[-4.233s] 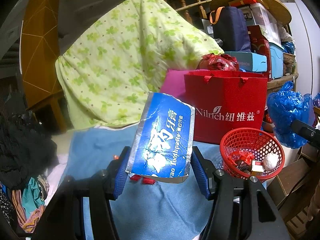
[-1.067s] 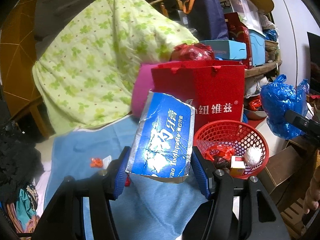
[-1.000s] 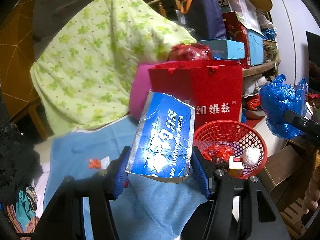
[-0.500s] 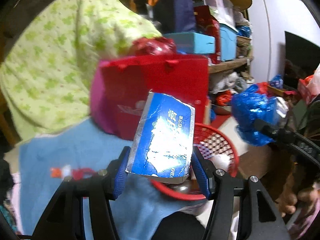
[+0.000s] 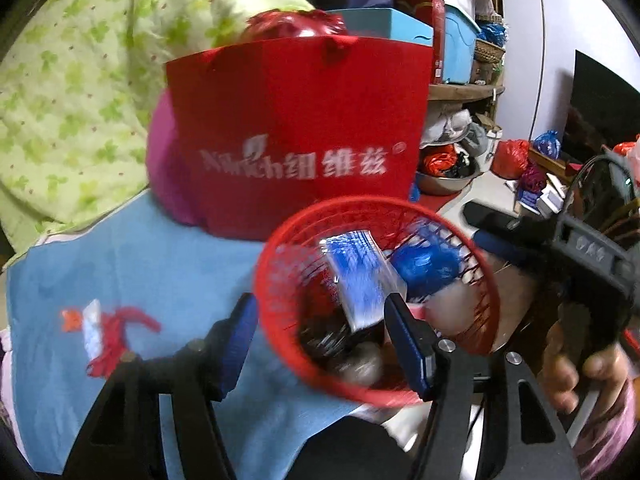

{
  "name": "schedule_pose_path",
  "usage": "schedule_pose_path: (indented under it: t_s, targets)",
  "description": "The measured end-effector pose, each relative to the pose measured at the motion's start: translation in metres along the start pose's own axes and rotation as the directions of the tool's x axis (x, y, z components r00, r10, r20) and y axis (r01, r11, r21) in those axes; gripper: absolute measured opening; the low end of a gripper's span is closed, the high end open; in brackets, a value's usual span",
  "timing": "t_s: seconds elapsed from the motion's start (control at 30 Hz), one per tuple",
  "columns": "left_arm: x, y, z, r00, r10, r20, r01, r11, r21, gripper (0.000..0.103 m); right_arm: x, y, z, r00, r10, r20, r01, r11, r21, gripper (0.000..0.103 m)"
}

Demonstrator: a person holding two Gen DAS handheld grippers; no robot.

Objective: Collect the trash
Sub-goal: 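Bring both tools back over the blue towel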

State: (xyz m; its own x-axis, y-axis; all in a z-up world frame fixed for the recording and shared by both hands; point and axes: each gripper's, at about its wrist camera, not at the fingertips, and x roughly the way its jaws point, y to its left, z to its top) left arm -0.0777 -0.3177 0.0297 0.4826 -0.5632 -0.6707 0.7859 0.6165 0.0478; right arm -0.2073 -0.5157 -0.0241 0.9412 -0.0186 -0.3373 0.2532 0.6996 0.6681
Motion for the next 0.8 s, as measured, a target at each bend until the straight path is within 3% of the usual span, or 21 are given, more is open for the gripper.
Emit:
schedule_pose_path:
  t_s: [0.17,0.3,0.43,0.6,0.8]
  targets:
    - [-0.021,0.047,-0.038,0.997,0.074,-0.021,-0.075,0.995,-0.062,0.066,-0.023,0.022,-0.010,0.999,0.017,0.034,-0.015,0.996,-0.083,0.073]
    - [-0.039,0.098,-0.080,0.983,0.175,-0.064,-0.183,0.971,-0.154,0.066,-0.039,0.049,-0.012,0.997,0.060,0.056,-0.054,0.992,-0.118,0.073]
    - [-0.065,0.158,-0.129,0.948,0.297,-0.115,-0.318,0.907,-0.276,0.066,-0.039,0.087,-0.012,0.991,0.123,0.049,-0.113,0.979,-0.169,0.073]
    - [-0.094,0.209,-0.164,0.904,0.406,-0.136,-0.425,0.818,-0.387,0.066,-0.012,0.147,-0.029,0.982,0.186,-0.026,-0.186,0.948,-0.260,0.073]
    - [-0.105,0.237,-0.195,0.886,0.440,-0.147,-0.458,0.779,-0.429,0.066,0.048,0.194,-0.069,0.966,0.191,-0.174,-0.238,0.922,-0.307,0.073]
